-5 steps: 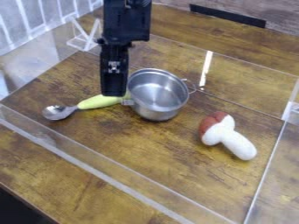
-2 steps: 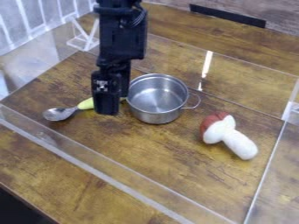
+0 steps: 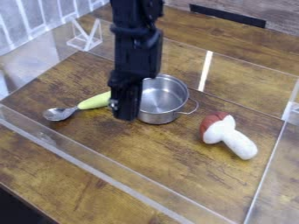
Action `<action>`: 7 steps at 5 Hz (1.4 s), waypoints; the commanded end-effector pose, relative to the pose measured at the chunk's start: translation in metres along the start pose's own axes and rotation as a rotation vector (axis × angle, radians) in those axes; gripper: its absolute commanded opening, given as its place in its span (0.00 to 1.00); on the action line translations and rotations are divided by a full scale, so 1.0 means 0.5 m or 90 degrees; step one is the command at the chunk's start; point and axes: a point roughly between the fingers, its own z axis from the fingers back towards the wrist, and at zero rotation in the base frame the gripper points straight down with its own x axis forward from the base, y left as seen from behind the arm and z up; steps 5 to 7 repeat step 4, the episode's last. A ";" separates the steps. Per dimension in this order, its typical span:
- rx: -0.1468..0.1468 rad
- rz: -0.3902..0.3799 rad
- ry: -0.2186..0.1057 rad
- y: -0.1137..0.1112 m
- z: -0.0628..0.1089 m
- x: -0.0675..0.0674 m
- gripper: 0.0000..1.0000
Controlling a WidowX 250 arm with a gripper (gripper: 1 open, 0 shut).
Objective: Remove the mushroom from the silver pot and put it on the table
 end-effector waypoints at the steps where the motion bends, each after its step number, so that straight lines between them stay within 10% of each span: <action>1: 0.024 -0.065 0.008 -0.009 0.013 -0.005 0.00; 7: 0.024 -0.144 0.022 0.006 -0.003 -0.038 0.00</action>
